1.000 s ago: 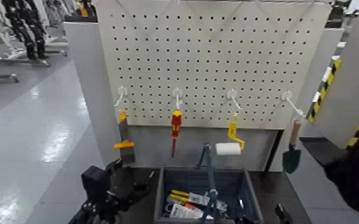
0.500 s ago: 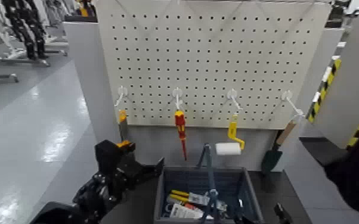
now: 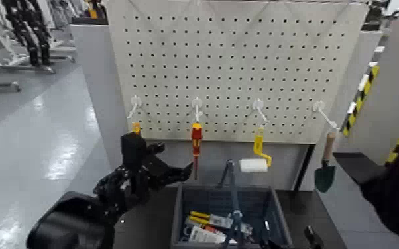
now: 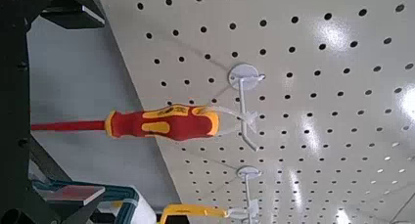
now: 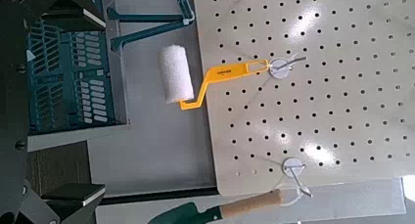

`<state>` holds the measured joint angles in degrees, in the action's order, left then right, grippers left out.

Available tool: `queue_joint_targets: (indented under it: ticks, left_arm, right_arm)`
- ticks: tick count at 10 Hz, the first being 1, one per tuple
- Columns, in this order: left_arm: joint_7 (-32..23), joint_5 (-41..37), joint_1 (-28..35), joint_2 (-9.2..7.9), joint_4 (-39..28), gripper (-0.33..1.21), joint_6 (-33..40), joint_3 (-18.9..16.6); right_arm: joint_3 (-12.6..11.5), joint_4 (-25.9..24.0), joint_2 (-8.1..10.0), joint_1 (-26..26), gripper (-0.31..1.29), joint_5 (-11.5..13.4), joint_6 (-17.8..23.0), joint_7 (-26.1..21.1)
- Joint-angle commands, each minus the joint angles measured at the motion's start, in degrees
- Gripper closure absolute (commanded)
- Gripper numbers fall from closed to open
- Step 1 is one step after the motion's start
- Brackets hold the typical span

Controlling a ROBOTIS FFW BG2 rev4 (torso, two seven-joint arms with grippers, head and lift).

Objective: Put the red screwdriver into the crate.

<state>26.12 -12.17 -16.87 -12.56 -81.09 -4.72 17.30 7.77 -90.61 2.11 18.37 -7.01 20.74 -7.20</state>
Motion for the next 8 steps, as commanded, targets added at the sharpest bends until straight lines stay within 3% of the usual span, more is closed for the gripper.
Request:
queue_joint_targets:
  ticks: [1,8]
  left_arm:
    - [3.3,-1.5,-4.7,0.00,4.2,0.11,-0.4,1.9]
    - [11.9,-6.2,-15.9,1.14,16.1,0.11,2.5,7.2]
  right_arm:
    - [0.2,0.1,0.00,-0.1,0.13,-0.2,0.1,0.0]
    - [0.7,0.3,0.18,-0.4,0.13,-0.5,0.2,0.1]
